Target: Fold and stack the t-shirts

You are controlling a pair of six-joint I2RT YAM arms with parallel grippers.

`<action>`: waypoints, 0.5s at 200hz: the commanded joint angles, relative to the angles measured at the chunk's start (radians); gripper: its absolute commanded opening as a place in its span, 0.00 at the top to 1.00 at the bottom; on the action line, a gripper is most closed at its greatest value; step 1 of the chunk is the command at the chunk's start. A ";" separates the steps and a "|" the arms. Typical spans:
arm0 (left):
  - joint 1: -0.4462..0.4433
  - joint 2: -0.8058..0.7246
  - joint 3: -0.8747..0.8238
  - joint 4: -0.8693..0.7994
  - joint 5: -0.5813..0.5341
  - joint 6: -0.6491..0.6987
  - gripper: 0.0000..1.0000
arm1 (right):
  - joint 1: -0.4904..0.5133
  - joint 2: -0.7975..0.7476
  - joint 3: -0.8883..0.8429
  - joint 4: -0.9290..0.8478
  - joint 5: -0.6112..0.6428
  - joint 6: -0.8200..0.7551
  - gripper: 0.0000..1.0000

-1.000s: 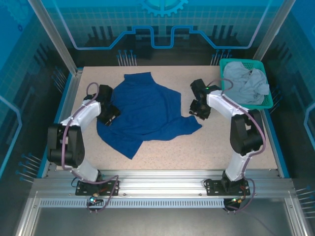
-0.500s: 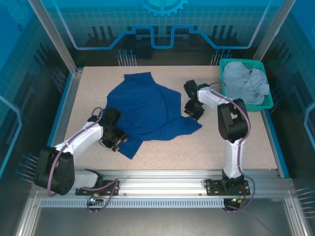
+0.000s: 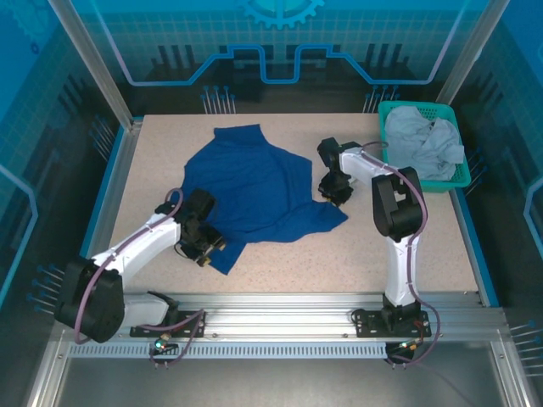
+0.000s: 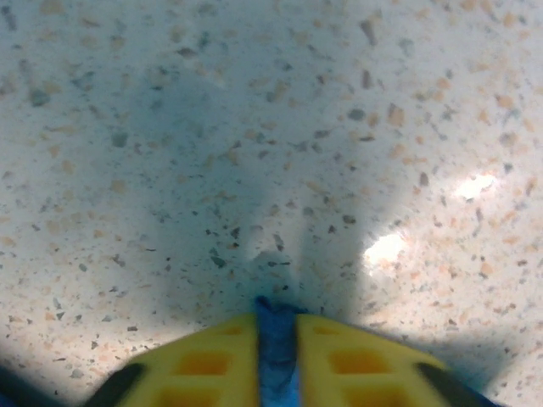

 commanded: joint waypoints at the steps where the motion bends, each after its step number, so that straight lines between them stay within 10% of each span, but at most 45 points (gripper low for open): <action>1: -0.007 -0.026 -0.035 -0.027 0.057 -0.023 0.50 | -0.011 -0.001 -0.022 -0.028 0.003 0.011 0.98; 100: -0.012 -0.022 -0.217 0.224 0.117 -0.299 0.43 | 0.026 -0.207 -0.009 -0.021 -0.003 -0.117 1.00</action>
